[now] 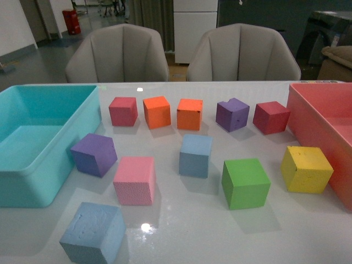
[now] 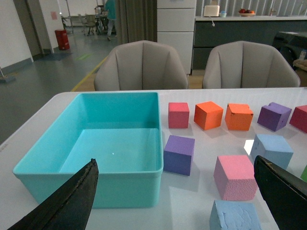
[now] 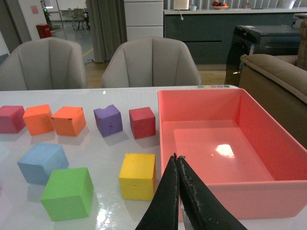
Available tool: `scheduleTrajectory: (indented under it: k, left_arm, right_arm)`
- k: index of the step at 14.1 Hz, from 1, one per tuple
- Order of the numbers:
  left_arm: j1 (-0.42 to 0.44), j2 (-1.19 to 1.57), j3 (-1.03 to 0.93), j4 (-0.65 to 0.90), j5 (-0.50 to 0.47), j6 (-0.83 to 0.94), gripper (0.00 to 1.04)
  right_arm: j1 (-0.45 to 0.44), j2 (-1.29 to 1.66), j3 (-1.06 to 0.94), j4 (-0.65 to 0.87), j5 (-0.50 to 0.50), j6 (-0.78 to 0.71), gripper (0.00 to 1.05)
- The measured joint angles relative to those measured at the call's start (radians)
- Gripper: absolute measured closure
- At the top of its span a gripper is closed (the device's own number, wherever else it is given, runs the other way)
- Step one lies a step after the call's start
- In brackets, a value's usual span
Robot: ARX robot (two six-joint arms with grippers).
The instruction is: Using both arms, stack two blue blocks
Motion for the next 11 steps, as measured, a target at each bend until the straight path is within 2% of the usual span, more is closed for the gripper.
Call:
scheduleTrajectory:
  k: [5, 11]
  left_arm:
    - [0.0, 0.0, 0.0, 0.0, 0.0, 0.0, 0.07]
    - [0.0, 0.0, 0.0, 0.0, 0.0, 0.0, 0.07]
  right_arm:
    - [0.0, -0.253, -0.009, -0.226, 0.0, 0.0, 1.03]
    - [0.0, -0.462, -0.01, -0.427, 0.0, 0.0, 1.03]
